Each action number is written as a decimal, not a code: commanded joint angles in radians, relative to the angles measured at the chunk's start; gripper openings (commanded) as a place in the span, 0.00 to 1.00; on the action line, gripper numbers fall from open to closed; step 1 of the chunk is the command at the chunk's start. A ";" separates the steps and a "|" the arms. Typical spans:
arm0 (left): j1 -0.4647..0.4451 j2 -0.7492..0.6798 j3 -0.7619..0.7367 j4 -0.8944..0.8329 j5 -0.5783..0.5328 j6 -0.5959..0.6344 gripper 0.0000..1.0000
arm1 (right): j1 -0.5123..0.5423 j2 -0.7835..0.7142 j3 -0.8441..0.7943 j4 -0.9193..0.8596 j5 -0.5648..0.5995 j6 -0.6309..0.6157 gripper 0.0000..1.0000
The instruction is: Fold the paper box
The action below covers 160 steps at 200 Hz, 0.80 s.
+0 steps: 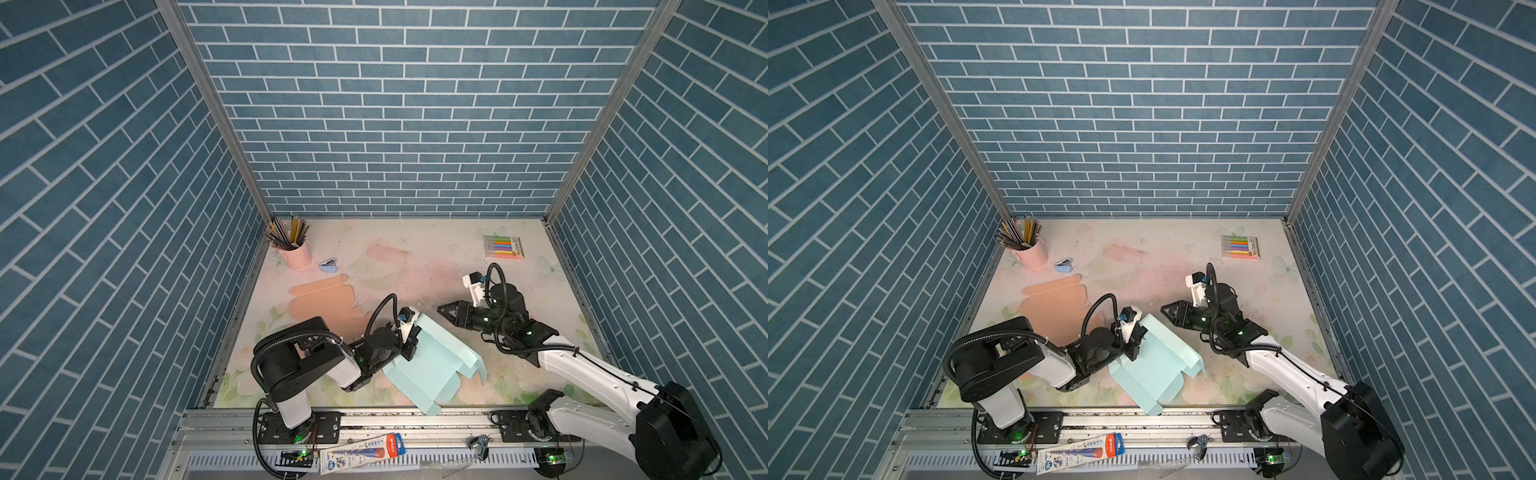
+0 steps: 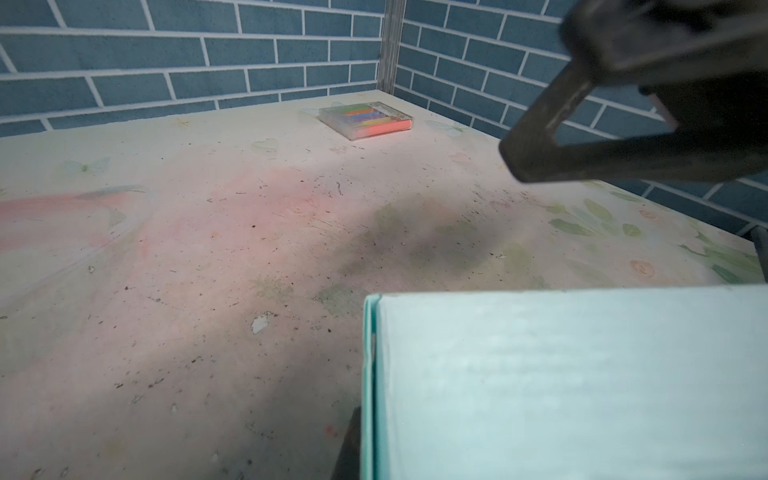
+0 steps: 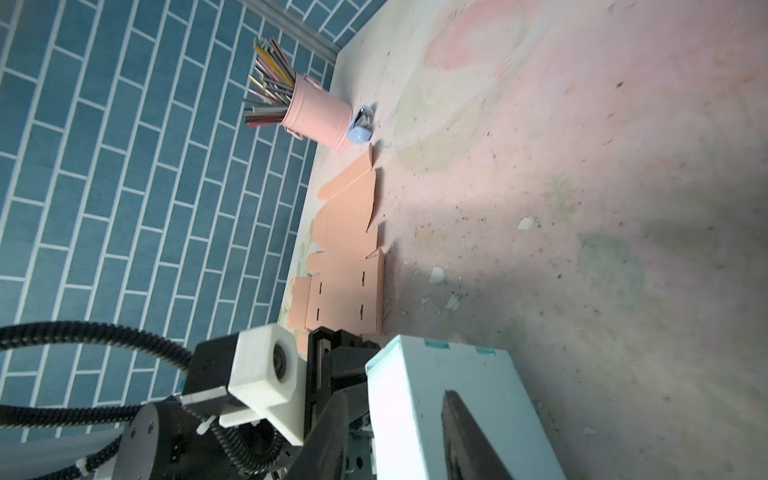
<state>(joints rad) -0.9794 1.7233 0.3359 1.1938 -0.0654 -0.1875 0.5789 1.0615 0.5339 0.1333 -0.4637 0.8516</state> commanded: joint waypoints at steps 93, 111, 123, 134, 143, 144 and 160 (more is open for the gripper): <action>0.000 -0.037 0.000 0.028 0.039 -0.010 0.03 | -0.034 0.230 -0.012 0.061 -0.138 -0.130 0.33; 0.000 -0.037 0.005 0.022 0.042 -0.012 0.03 | -0.007 0.264 -0.001 0.071 -0.153 -0.138 0.32; -0.001 -0.036 0.014 0.011 0.041 -0.012 0.03 | 0.016 0.285 0.007 0.076 -0.162 -0.140 0.32; 0.000 -0.033 0.022 0.001 0.035 -0.014 0.03 | 0.032 0.296 0.010 0.084 -0.171 -0.137 0.32; -0.001 -0.030 0.028 -0.008 0.022 -0.017 0.03 | 0.041 0.302 0.011 0.086 -0.177 -0.135 0.32; -0.001 -0.030 0.028 -0.010 0.020 -0.018 0.03 | 0.042 0.302 0.011 0.087 -0.178 -0.135 0.32; 0.000 -0.023 0.039 -0.033 -0.041 -0.028 0.00 | 0.051 0.297 0.003 0.091 -0.184 -0.128 0.32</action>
<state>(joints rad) -0.9798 1.7016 0.3370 1.1664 -0.0372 -0.1951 0.5972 1.3590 0.5228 0.1940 -0.5884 0.7502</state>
